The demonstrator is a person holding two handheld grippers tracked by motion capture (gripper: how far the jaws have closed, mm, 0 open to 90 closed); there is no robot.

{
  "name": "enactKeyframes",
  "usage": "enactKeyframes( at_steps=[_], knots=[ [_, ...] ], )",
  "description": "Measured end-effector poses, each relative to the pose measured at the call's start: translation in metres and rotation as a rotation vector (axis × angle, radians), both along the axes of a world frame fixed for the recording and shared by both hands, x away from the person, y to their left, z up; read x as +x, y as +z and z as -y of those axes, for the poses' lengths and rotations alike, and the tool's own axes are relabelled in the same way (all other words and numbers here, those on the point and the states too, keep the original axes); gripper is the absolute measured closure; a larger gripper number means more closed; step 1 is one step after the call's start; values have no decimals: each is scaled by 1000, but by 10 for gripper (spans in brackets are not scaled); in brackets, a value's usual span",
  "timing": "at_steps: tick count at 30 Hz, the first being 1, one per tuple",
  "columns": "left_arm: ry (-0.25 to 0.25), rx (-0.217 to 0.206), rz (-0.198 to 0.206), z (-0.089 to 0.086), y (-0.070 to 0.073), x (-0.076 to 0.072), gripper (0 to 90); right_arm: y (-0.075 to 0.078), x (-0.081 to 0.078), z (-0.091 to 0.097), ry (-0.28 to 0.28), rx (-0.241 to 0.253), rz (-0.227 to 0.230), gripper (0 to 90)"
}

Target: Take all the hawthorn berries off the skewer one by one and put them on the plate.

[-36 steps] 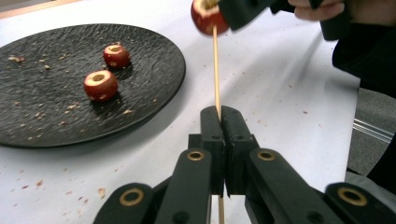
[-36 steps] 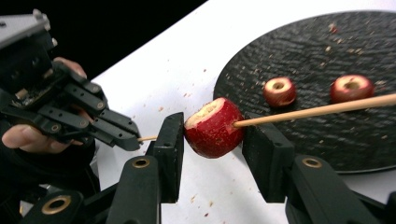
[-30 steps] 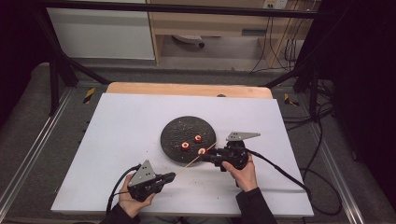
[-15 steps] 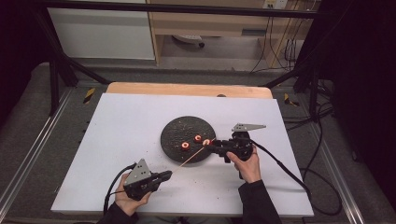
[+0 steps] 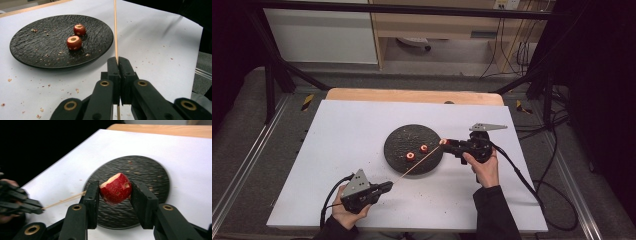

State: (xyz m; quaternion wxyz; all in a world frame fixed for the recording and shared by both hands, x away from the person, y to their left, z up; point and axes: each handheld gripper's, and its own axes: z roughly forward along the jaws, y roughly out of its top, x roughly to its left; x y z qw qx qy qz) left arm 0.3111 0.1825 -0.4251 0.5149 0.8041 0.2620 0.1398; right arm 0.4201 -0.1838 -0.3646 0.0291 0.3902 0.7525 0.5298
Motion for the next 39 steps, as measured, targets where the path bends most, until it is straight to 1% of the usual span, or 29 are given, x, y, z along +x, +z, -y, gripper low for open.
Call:
enactKeyframes(
  at_steps=[2, 6, 10, 13, 17, 23, 26, 30, 33, 36, 39],
  knots=[
    [6, 1, -1, -1, 0, 1, 882, 1, 2, 3, -16, -17, 5, 602],
    [21, -3, -4, -4, 0, 2, 882, 3, 5, 6, -31, -23, 9, 602],
    [45, -8, -9, -7, 0, 5, 882, -1, 6, 1, -29, -39, 5, 602],
    [63, -10, -13, -10, 0, 7, 882, -9, 7, -8, -15, -53, -6, 602],
    [84, -12, -18, -13, 0, 9, 882, -23, 11, -21, 1, -75, -27, 602],
    [98, -17, -24, -15, -1, 11, 882, -44, 15, -36, 13, -92, -60, 602],
    [103, -16, -25, -14, -1, 12, 882, -55, 17, -42, 16, -118, -76, 601],
    [106, -12, -28, -15, -2, 12, 882, -69, 19, -49, 19, -158, -81, 600],
    [106, -10, -28, -15, -2, 13, 882, -73, 20, -50, 18, -178, -74, 599],
    [108, -10, -30, -15, -2, 13, 882, -75, 20, -51, 22, -181, -63, 597],
    [109, -9, -31, -14, -2, 13, 882, -75, 20, -51, 17, -190, -59, 567]
  ],
)
